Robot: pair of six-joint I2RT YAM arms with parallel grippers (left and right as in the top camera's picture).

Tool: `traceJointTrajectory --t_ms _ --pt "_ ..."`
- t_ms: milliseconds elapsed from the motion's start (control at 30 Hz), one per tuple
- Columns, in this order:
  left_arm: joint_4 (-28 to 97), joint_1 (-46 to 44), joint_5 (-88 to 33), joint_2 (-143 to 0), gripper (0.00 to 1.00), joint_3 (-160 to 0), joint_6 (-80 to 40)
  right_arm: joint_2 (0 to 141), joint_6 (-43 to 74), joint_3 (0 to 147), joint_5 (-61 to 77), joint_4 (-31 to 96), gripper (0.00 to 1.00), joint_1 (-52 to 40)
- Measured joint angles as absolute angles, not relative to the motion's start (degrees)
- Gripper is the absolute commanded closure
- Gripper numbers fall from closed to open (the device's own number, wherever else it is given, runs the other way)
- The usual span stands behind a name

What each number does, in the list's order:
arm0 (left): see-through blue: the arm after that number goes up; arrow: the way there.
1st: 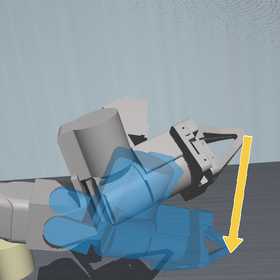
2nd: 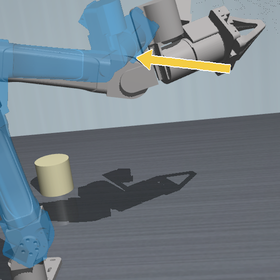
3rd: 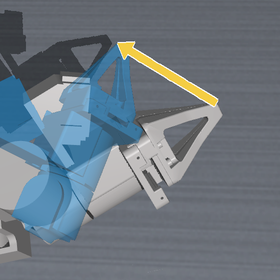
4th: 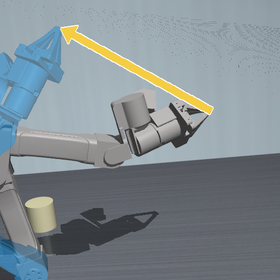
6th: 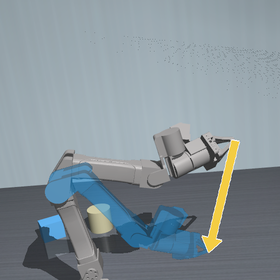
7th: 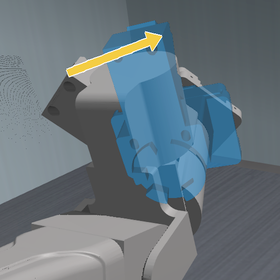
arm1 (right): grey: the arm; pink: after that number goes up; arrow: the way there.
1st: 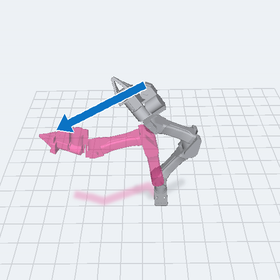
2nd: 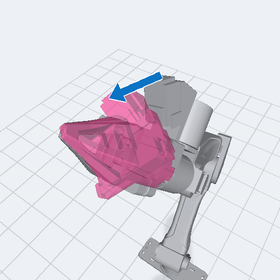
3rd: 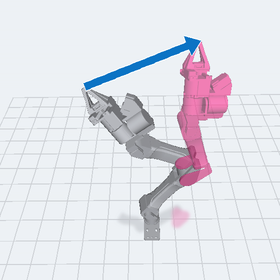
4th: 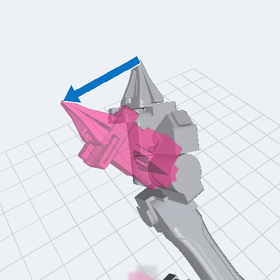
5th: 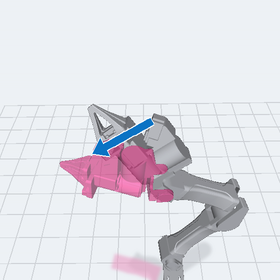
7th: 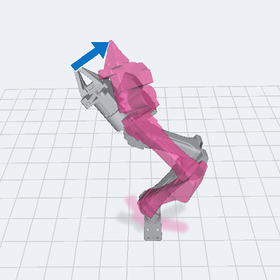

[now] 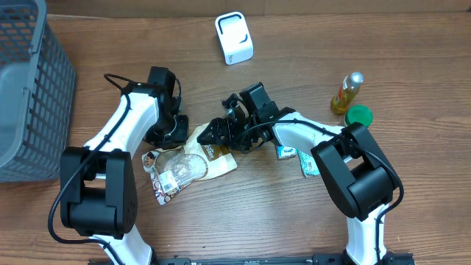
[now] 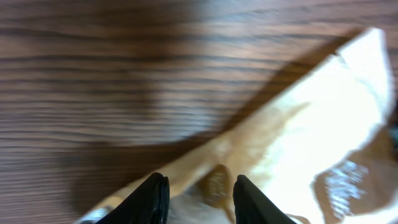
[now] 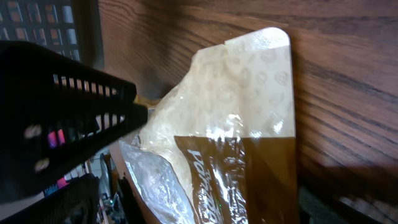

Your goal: Scan the item barcode

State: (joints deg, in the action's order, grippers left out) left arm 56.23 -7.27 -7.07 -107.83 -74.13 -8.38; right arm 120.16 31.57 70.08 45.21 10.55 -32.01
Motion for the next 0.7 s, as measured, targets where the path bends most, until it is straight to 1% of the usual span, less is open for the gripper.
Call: traceJointTrajectory --t_ms 67,133,167,267,400,500,533,700 --pt "58.8 -6.7 -10.2 -107.9 0.74 -75.9 -7.8 120.2 31.5 70.1 45.3 10.5 0.05 -32.0" --pt "62.7 -5.9 -13.0 -108.1 0.79 -79.4 -7.2 120.1 31.5 70.1 45.4 10.6 0.04 -32.0" --pt "65.3 -5.3 -14.1 -108.1 0.81 -81.8 -7.0 120.1 31.5 70.1 45.4 10.7 0.03 -32.0" --pt "75.6 -3.2 -16.3 -108.2 0.8 -90.5 -6.8 120.0 31.5 70.2 45.5 11.1 0.02 -32.0" --pt "83.0 -1.8 -16.2 -108.1 0.81 -95.5 -6.9 119.9 31.5 70.2 45.2 11.7 0.02 -32.0" --pt "85.1 -1.9 -12.9 -108.1 0.85 -95.6 -7.5 119.8 31.5 70.2 45.0 11.9 0.02 -32.0" --pt "85.1 -1.9 -11.3 -108.1 0.89 -95.2 -8.2 119.7 31.5 70.2 45.0 12.1 0.02 -32.0" --pt "83.9 -2.2 -4.6 -108.1 0.93 -87.2 -11.7 119.6 31.5 70.5 44.5 13.1 0.02 -32.0"
